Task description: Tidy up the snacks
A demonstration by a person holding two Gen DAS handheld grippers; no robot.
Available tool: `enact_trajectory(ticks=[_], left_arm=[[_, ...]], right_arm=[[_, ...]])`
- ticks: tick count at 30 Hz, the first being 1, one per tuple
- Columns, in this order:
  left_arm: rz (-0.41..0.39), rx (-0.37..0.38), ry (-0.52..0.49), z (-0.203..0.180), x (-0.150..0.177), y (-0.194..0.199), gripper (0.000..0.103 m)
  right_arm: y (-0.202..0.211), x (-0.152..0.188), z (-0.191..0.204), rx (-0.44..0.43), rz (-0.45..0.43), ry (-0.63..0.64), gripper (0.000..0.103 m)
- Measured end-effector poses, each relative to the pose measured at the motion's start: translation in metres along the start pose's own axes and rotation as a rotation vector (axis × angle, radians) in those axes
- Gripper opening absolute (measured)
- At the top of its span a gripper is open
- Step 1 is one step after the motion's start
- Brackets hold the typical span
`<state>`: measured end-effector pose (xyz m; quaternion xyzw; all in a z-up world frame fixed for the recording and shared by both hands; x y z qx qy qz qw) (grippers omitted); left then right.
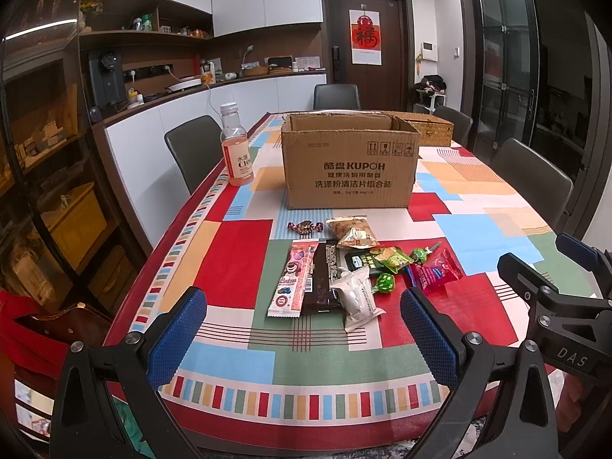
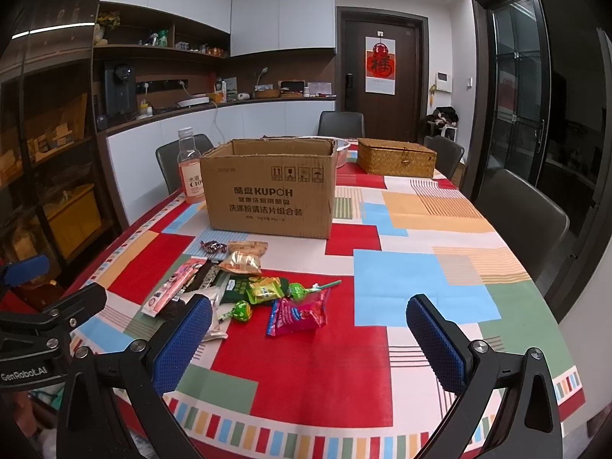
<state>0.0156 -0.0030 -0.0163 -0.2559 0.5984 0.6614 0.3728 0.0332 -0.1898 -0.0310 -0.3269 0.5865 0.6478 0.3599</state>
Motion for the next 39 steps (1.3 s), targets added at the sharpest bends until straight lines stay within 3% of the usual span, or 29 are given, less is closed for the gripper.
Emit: enact_trajectory(ticks=[39], left_arm=[[0.005,0.004,-0.002,-0.0042,0.0035,-0.0011,0.103]], right_arm=[[-0.0027,0.007,0.0013,-0.002,0.009,-0.001,0.103]])
Point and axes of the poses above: each gripper's, at about its wrist camera, not at the fingertips, and y roughly against the way its jaws point, z to its left, x to its underside, the point moved 3 cm from there along -y, roughly the way its jaws point, and after that the axes turned 7 degrees about -y, right-handed, at the moved point
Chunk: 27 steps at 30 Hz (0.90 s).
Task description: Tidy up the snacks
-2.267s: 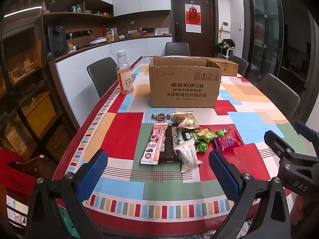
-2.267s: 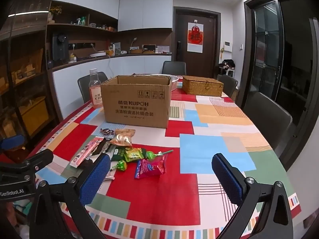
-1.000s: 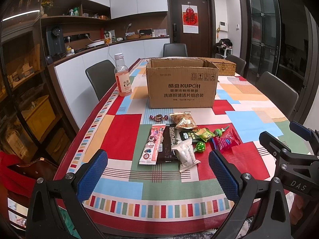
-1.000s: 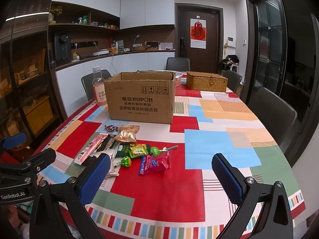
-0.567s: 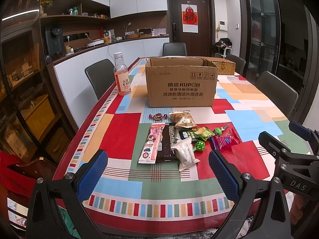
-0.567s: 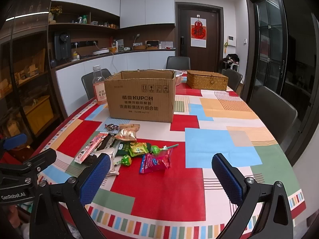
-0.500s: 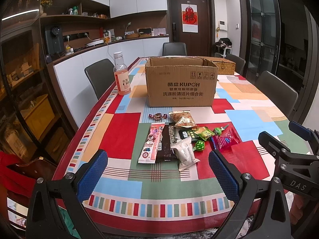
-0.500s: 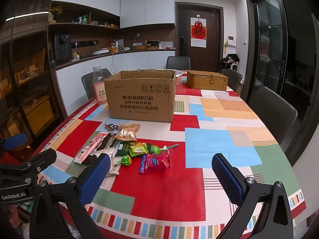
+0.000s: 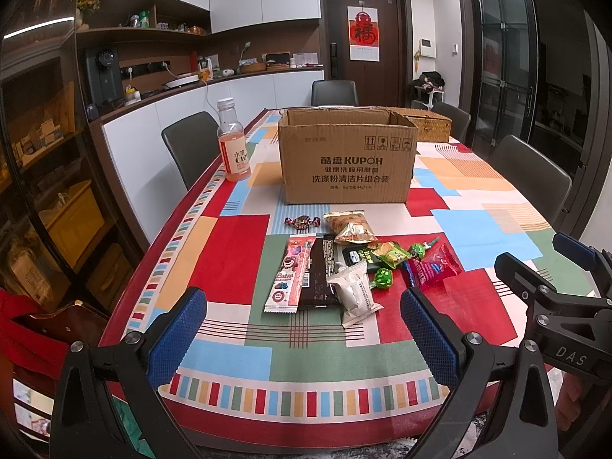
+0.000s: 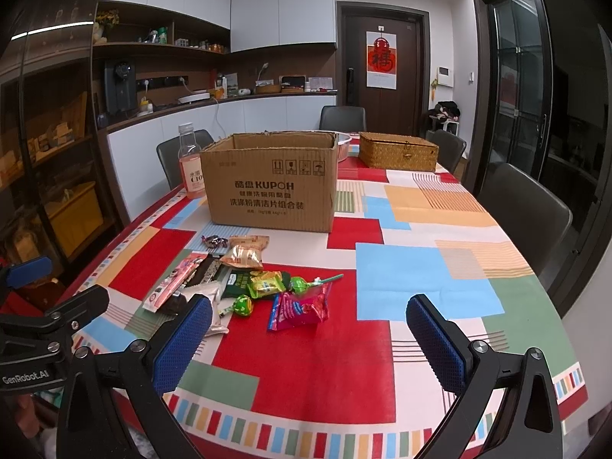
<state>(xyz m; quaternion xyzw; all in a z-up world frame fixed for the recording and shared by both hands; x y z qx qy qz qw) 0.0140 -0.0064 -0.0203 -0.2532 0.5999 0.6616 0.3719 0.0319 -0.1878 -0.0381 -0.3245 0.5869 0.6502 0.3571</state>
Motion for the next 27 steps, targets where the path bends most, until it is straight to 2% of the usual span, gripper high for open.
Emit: enact_trajectory(ticks=[16,27], left_arm=[[0.016,0.009,-0.003,-0.003,0.008,-0.007,0.103],[0.068,0.054,-0.007,-0.004,0.004,-0.025,0.103]], right_arm=[[-0.004,0.007,0.0,-0.003,0.016,-0.002,0.103],[-0.02,0.005,-0.002,-0.02,0.078,-0.003,0.103]])
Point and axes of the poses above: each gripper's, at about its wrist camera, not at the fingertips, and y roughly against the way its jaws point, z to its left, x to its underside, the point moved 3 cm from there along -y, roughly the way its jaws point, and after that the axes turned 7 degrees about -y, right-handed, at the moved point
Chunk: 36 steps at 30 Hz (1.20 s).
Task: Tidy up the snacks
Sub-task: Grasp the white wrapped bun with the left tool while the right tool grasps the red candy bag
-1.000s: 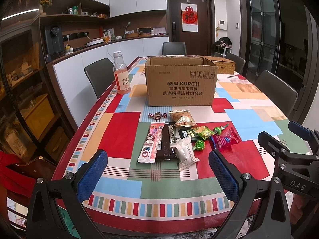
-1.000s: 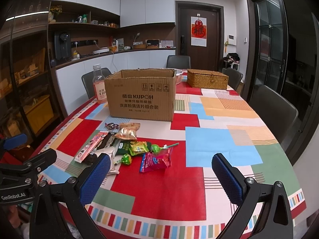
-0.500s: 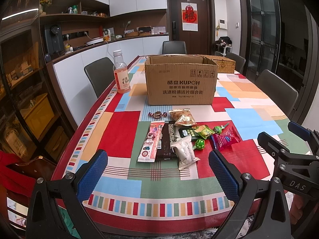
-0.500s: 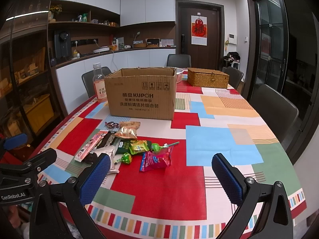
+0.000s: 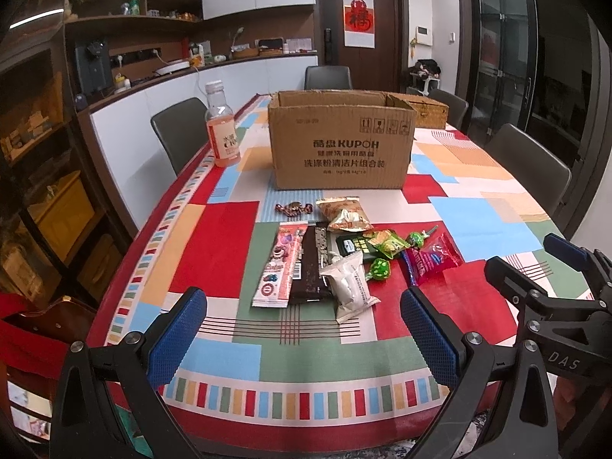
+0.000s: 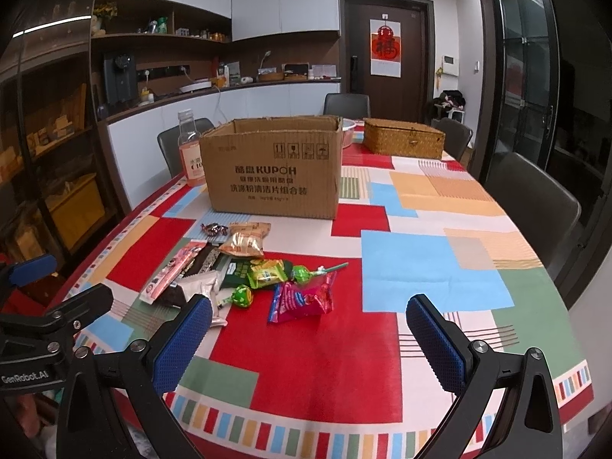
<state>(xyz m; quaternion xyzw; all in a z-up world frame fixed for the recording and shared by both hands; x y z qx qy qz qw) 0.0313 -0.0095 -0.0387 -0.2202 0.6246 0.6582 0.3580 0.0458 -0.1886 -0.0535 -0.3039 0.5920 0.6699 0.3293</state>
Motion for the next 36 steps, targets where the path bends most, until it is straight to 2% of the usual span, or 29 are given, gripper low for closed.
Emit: enact_trajectory(ticks=[4,12,21,28,36], left_arm=[[0.015,0.05,-0.012,-0.003,-0.003,-0.009,0.101],[0.068,0.145,-0.022,-0.007,-0.008,-0.042,0.082],[0.177,0.23,-0.017,-0.013,-0.008,-0.088,0.063],[0.242,0.27,-0.017,-0.019,-0.007,-0.116,0.058],[0.286,0.317,-0.02,-0.023,-0.006,-0.132,0.045]], right_arm=[[-0.011,-0.001,0.0,-0.011,0.026,0.005,0.103],[-0.038,-0.004,0.0,-0.021,0.07,0.022,0.102],[-0.084,0.003,-0.004,-0.042,0.191,0.007,0.092],[-0.115,0.009,-0.008,-0.065,0.274,-0.02,0.083],[-0.139,0.011,-0.007,-0.087,0.343,-0.036,0.073]])
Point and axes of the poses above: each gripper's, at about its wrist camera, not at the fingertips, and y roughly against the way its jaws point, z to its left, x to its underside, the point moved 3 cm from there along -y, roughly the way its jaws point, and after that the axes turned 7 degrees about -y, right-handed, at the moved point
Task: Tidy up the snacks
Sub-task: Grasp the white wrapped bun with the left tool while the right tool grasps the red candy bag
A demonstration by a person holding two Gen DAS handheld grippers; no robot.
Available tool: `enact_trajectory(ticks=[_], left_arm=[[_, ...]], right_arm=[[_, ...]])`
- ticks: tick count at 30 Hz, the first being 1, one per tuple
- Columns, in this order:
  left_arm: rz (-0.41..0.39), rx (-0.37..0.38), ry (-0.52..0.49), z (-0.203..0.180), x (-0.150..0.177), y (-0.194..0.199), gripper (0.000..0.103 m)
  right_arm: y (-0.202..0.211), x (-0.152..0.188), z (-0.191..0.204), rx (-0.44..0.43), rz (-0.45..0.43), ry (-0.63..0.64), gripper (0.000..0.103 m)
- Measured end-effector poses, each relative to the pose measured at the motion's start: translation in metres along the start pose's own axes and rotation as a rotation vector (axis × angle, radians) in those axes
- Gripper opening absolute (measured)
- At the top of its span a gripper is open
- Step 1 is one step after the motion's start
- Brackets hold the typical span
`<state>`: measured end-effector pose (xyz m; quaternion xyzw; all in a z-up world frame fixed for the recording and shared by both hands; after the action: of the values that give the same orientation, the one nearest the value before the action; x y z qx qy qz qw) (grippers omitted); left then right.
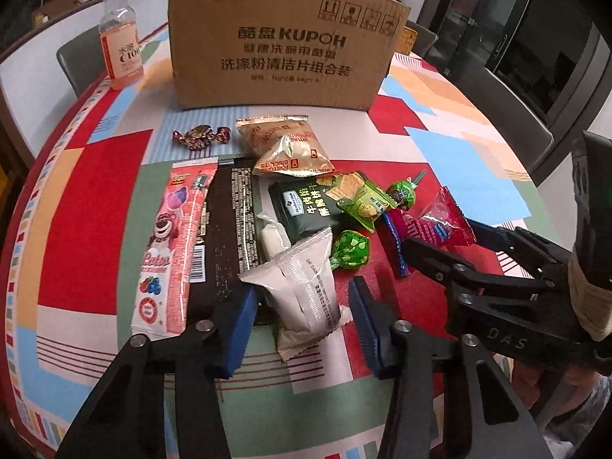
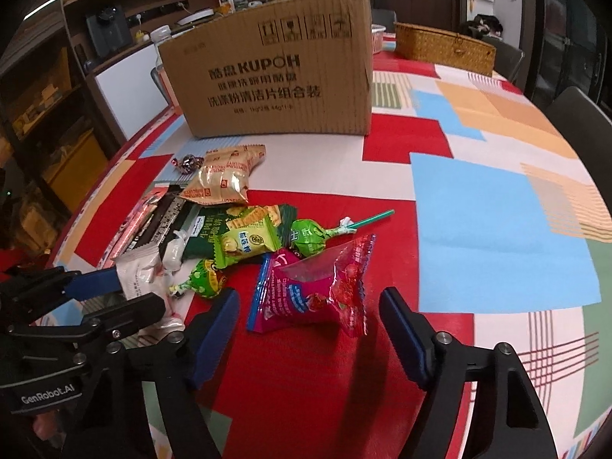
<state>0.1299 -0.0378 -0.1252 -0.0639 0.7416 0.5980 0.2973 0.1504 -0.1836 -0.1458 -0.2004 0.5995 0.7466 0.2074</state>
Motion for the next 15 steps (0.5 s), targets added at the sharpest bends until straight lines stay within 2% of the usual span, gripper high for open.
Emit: enact_trajectory(ticks=[6,9,15], left_arm=[[0.03,0.032,0.002,0.0,-0.002,-0.01,0.035],[0.039,0.043,0.017,0.002,-0.001,-0.014,0.033],[0.029,0.05,0.014,0.0,0.001,-0.009,0.031]], right_arm=[[-0.009,-0.002,0.0,-0.005,0.024,0.001,0.065],[-0.01,-0.002,0.003,0.007,0.025,0.016,0.06],[-0.005,-0.003,0.008,0.001,0.01,0.034,0.042]])
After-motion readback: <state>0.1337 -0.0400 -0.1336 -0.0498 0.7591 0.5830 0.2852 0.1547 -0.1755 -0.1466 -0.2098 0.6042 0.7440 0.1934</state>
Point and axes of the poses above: each gripper's, at about its wrist camera, not at the fingertips, and y roughly against the way its jaws point, z to its left, x to its underside, the point moved 3 cm from there along -y, roughly the way its jaws point, and after that the axes turned 7 degrees about -y, right-handed, at the moved point
